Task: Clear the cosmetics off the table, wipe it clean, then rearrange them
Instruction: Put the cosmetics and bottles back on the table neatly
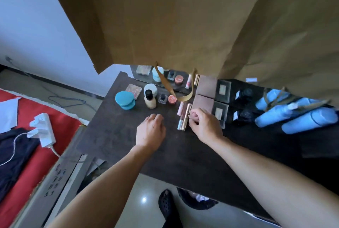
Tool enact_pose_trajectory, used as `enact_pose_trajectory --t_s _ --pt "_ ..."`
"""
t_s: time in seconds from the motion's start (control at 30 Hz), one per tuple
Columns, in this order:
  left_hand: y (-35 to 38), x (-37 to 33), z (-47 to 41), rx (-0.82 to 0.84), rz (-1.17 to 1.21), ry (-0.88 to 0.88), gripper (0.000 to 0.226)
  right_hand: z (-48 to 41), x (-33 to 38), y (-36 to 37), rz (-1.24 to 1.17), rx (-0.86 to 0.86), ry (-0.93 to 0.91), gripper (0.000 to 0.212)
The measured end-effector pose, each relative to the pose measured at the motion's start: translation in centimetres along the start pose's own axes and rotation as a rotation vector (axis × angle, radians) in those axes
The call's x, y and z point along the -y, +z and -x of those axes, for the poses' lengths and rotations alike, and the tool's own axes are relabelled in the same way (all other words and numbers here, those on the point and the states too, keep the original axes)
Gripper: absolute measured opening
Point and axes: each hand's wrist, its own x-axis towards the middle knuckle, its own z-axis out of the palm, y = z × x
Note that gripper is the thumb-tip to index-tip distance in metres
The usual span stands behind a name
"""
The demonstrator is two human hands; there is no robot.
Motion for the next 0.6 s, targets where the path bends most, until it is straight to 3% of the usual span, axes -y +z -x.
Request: enact_pose_trajectory --t_s 0.6 --pt "8.3 -35.0 16.6 0.061 0.045 0.361 0.016 26.5 -24.3 -22.6 0.110 -0.110 0.266 0.026"
